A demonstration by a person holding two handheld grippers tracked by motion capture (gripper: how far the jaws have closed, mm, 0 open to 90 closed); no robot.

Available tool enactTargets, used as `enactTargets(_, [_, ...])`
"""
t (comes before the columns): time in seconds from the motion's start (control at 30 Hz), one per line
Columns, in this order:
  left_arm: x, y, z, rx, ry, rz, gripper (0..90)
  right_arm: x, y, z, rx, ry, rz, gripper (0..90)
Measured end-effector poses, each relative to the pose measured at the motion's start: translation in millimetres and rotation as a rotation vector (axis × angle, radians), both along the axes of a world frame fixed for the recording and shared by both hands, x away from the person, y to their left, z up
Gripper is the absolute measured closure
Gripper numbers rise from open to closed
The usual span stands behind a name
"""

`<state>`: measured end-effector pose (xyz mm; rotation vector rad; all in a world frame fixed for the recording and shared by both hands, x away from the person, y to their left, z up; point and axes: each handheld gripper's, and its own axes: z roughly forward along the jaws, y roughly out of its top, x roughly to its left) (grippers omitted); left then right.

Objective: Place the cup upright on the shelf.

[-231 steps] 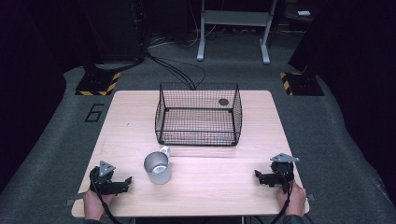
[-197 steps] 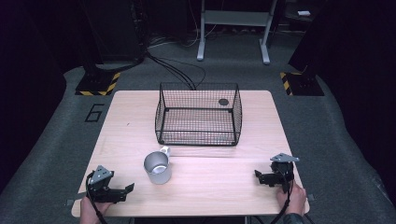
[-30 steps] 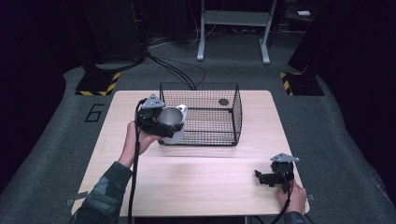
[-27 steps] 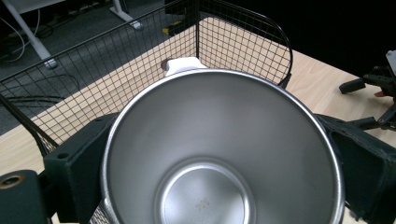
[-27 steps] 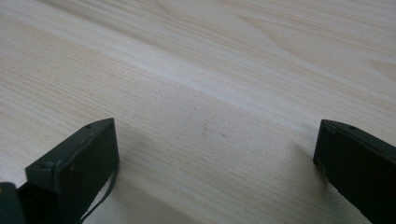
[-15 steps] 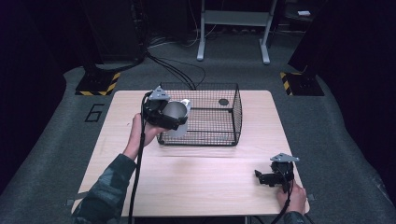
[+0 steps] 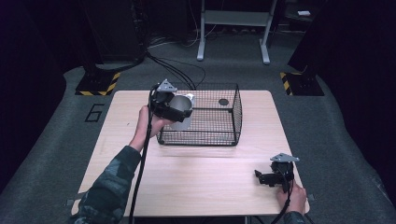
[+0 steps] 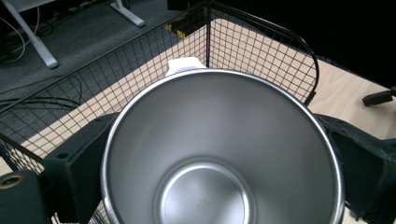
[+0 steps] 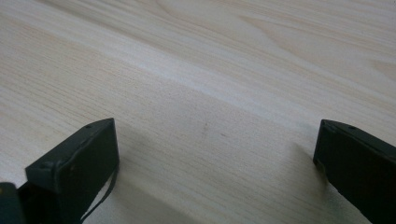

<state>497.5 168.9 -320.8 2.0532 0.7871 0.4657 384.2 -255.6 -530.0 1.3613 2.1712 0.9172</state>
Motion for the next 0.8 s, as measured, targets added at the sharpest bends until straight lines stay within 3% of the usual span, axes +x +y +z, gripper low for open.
enactTargets(0.33, [18.7, -11.0, -0.7, 0.010, 0.004, -0.006, 6.1, 0.0, 0.4, -0.2, 0.005, -0.003, -0.004, 0.0])
enactTargets(0.8, [43.0, -20.2, -19.3, 0.017, 0.044, 0.003, 6.0, 0.1, 0.7, -0.4, 0.007, -0.006, -0.007, 0.0])
